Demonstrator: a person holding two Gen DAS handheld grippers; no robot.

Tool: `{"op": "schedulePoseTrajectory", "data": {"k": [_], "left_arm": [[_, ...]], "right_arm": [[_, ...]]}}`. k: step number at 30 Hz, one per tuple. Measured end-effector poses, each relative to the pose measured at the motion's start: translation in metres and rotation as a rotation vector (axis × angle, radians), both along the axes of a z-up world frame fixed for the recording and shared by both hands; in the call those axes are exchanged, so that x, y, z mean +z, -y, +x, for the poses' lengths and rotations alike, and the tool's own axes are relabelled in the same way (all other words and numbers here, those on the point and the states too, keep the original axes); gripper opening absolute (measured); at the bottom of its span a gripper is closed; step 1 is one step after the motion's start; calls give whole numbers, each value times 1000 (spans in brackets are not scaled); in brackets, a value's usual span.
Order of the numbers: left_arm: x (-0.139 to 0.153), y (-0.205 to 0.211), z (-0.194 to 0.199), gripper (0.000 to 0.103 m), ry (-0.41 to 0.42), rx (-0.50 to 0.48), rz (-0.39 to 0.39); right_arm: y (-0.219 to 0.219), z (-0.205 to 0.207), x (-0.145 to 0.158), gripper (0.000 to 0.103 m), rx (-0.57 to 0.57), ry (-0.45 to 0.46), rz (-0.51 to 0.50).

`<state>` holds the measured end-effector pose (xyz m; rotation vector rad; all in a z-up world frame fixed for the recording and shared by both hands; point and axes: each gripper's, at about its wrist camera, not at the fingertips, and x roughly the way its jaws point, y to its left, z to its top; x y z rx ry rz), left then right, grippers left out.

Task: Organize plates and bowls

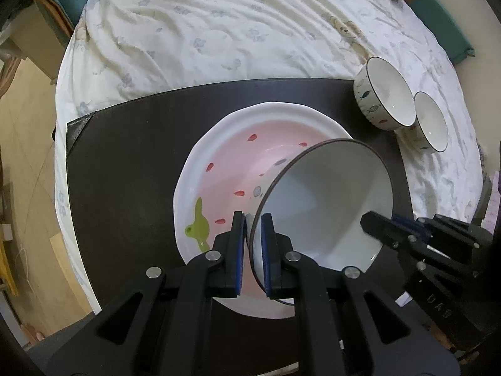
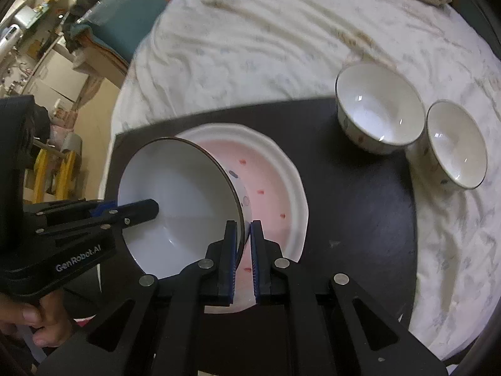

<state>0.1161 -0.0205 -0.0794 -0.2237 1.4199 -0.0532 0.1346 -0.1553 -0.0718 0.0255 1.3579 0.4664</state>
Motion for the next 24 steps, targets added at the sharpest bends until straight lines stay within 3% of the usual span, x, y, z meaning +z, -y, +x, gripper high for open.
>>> {"op": "schedulePoseTrajectory", "data": {"k": [11, 24], "left_arm": [[-16, -6, 2, 7, -38, 22, -3], [-20, -3, 11, 7, -25, 25, -7]], "right_arm": [[-5, 4, -12, 9, -4, -47, -3], [-3, 12, -19, 11, -41, -71, -7]]}}
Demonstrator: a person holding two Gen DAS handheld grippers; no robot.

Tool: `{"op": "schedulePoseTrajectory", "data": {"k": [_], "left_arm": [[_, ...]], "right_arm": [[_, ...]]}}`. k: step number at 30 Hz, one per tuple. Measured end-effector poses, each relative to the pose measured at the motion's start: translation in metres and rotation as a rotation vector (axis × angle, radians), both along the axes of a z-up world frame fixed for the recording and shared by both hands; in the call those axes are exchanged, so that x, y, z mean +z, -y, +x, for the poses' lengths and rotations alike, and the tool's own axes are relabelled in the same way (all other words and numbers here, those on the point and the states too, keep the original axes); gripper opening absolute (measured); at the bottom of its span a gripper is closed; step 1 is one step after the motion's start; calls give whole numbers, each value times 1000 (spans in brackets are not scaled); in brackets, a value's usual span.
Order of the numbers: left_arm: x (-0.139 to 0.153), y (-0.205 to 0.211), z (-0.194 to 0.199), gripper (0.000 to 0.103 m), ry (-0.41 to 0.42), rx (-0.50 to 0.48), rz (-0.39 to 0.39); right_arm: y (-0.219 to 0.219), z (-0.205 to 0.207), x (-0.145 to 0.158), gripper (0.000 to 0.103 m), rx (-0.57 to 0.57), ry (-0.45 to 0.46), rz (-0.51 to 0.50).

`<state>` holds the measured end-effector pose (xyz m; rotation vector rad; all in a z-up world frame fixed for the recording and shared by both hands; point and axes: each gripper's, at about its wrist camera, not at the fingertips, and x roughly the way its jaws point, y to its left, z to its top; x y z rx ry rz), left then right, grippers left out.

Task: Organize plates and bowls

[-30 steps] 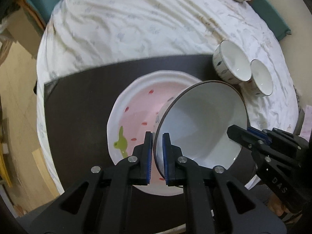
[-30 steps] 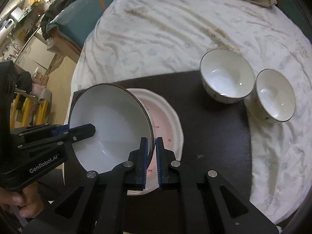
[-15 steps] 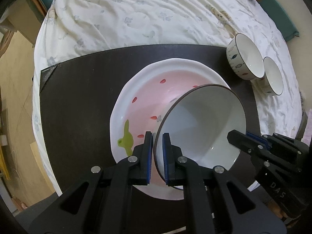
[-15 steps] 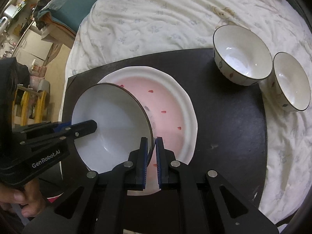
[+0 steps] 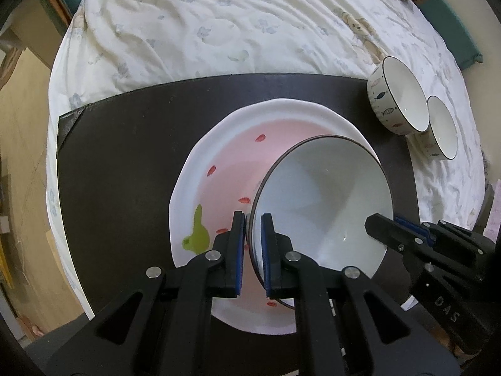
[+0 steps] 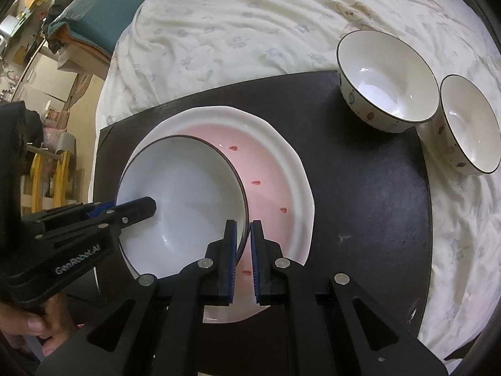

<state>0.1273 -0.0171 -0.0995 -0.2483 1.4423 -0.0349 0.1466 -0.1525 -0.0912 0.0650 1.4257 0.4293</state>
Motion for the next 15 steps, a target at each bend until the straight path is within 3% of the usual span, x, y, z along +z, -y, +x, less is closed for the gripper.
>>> {"op": "schedulePoseTrajectory", "data": {"k": [15], "left_arm": [[6, 2, -1, 8, 40, -5, 32]], "right_arm": [[4, 1, 2, 13, -18, 3, 12]]}}
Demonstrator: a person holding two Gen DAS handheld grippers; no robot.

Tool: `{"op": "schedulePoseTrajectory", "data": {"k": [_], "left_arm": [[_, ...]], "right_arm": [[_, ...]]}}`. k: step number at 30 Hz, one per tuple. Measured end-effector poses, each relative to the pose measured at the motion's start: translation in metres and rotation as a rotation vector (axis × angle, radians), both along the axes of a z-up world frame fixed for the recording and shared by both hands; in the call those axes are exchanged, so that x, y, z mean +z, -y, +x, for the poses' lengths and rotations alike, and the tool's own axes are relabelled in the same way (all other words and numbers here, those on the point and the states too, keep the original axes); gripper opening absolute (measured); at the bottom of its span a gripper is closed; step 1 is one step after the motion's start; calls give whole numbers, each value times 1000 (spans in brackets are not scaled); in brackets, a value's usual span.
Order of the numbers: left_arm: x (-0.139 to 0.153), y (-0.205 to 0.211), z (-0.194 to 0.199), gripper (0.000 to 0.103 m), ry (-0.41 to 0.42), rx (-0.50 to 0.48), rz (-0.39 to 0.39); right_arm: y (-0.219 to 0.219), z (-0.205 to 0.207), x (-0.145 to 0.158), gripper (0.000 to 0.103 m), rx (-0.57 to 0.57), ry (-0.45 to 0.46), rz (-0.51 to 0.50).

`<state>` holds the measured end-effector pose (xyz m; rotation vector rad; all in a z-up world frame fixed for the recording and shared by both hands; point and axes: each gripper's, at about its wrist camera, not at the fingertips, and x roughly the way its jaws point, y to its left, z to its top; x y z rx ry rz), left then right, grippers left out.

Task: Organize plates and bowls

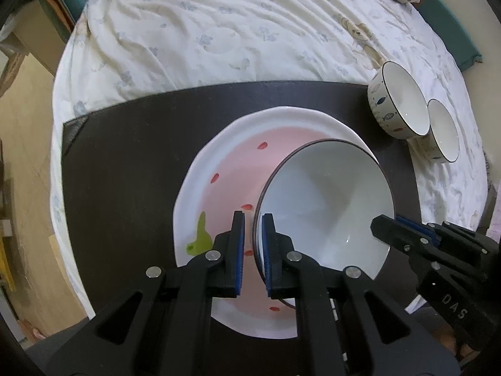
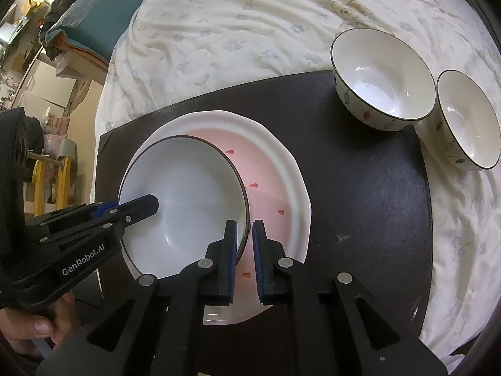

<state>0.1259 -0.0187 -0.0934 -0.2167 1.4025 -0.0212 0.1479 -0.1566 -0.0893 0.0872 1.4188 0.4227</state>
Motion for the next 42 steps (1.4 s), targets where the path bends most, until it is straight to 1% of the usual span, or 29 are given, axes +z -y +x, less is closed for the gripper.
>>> {"op": "schedulePoseTrajectory", "data": {"k": [5, 7, 8, 9, 10, 11, 12, 13, 14, 15, 16, 17, 18, 20, 22, 23, 24, 26, 28, 29, 30, 31, 32, 33, 34, 35, 37, 40, 42], "left_arm": [[6, 1, -2, 9, 27, -8, 15], [7, 2, -2, 12, 33, -11, 27], [8, 2, -2, 17, 37, -10, 36], [9, 2, -3, 24, 41, -8, 39], [11, 2, -3, 28, 47, -7, 40], [12, 1, -4, 34, 56, -4, 41], [14, 1, -4, 38, 64, -3, 45], [15, 1, -4, 40, 68, -3, 47], [17, 1, -4, 43, 76, -3, 48], [18, 2, -4, 47, 80, -3, 49], [19, 2, -4, 49, 86, -2, 51], [21, 2, -4, 54, 95, -2, 54], [22, 3, -4, 57, 99, -8, 53], [24, 5, -3, 57, 104, -26, 24], [27, 6, -4, 57, 117, -25, 31], [29, 6, -4, 59, 130, -22, 54], [31, 6, -5, 63, 141, -18, 71], [34, 5, -4, 67, 151, -7, 73], [36, 5, -5, 67, 161, -5, 71], [38, 5, -6, 70, 173, -4, 77], [40, 5, -7, 81, 187, -1, 81], [42, 5, -8, 88, 197, 0, 84], [45, 6, -10, 99, 225, 3, 90], [48, 7, -11, 103, 247, 3, 99], [51, 7, -12, 103, 262, 3, 107], [55, 8, -13, 103, 282, 1, 125], [58, 8, -15, 103, 294, -3, 130], [58, 9, -15, 103, 284, -13, 122], [57, 11, -12, 103, 248, -24, 110]], "right_arm": [[4, 0, 2, 13, -9, 11, 2], [5, 0, 2, 14, -14, 15, -2], [6, 0, 3, 15, -16, 15, -3], [7, 0, 3, 16, -19, 16, -2], [8, 1, 4, 17, -22, 17, -3], [8, 1, 4, 19, -24, 18, -5], [9, 1, 5, 21, -28, 17, -6], [10, 1, 5, 23, -31, 14, -3], [12, 1, 5, 29, -36, 13, -1], [13, 1, 7, 40, -42, 13, 6], [15, 1, 8, 46, -51, 17, 17], [16, 2, 10, 53, -57, 23, 27], [17, 2, 12, 54, -59, 28, 32], [19, 3, 15, 57, -65, 37, 42], [22, 3, 18, 67, -77, 51, 51], [23, 3, 20, 74, -83, 56, 55], [23, 3, 21, 77, -84, 59, 60], [24, 3, 24, 77, -82, 63, 71], [24, 3, 29, 78, -82, 86, 80], [25, 2, 32, 82, -84, 99, 81], [26, 1, 34, 86, -86, 108, 81], [27, 0, 38, 89, -91, 126, 87], [29, 0, 41, 94, -95, 140, 94], [31, -1, 45, 101, -103, 161, 100], [33, -2, 49, 103, -110, 181, 105], [35, -3, 53, 103, -113, 198, 107], [39, -3, 58, 103, -114, 220, 115], [45, -7, 65, 103, -115, 255, 122], [51, -9, 68, 103, -116, 274, 114]]}}
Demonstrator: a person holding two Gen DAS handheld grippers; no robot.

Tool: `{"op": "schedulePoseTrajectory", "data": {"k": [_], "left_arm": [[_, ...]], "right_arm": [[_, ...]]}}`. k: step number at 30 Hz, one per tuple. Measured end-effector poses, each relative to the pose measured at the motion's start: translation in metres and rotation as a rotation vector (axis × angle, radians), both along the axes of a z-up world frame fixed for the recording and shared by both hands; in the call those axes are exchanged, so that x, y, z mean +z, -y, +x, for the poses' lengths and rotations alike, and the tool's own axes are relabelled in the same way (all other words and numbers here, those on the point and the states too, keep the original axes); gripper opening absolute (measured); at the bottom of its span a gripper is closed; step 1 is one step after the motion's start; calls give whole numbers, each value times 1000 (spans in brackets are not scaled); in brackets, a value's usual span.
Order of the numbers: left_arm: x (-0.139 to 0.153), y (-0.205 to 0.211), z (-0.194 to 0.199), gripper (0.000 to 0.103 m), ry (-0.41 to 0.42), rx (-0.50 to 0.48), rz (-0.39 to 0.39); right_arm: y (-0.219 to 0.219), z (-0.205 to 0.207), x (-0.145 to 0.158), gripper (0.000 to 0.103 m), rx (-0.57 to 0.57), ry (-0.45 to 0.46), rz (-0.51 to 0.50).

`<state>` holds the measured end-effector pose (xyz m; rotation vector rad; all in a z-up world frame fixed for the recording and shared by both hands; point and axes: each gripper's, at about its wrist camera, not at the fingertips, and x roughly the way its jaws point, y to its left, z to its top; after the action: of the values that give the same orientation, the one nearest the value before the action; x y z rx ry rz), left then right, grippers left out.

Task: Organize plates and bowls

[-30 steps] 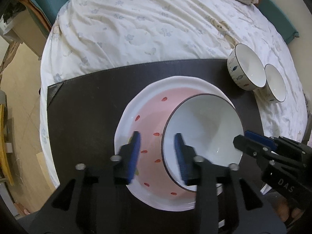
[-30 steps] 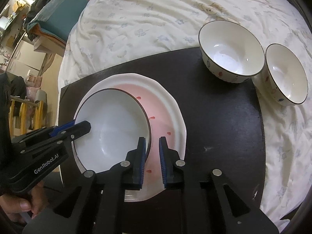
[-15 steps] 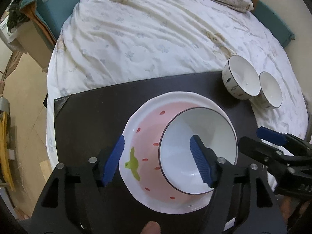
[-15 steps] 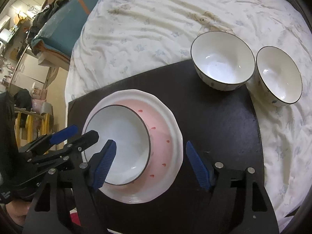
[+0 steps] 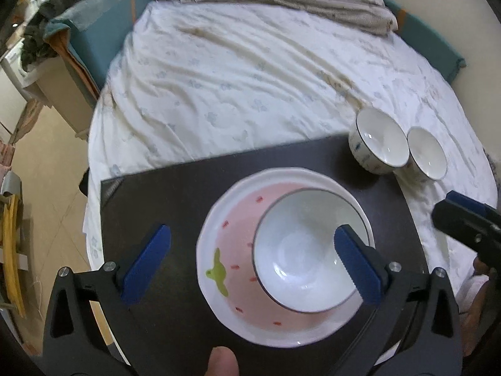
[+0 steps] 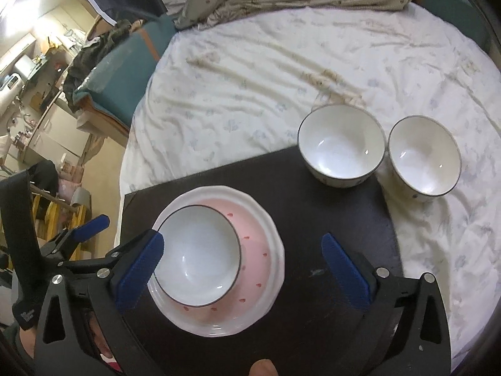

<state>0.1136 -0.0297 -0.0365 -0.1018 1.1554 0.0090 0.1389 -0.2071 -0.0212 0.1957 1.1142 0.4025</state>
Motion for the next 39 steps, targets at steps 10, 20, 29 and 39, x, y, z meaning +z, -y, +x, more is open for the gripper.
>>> {"op": "schedulePoseTrajectory", "data": {"k": [10, 20, 29, 39], "left_arm": [[13, 34, -4, 103, -17, -6, -6], [22, 103, 35, 103, -28, -65, 28], [23, 179, 77, 103, -27, -160, 12], [-48, 230, 129, 48, -228, -66, -200]], "right_arm": [[58, -4, 16, 103, -92, 24, 66], [141, 22, 26, 103, -236, 78, 82], [237, 59, -5, 103, -528, -24, 23], [265, 82, -63, 70, -628, -261, 143]]}}
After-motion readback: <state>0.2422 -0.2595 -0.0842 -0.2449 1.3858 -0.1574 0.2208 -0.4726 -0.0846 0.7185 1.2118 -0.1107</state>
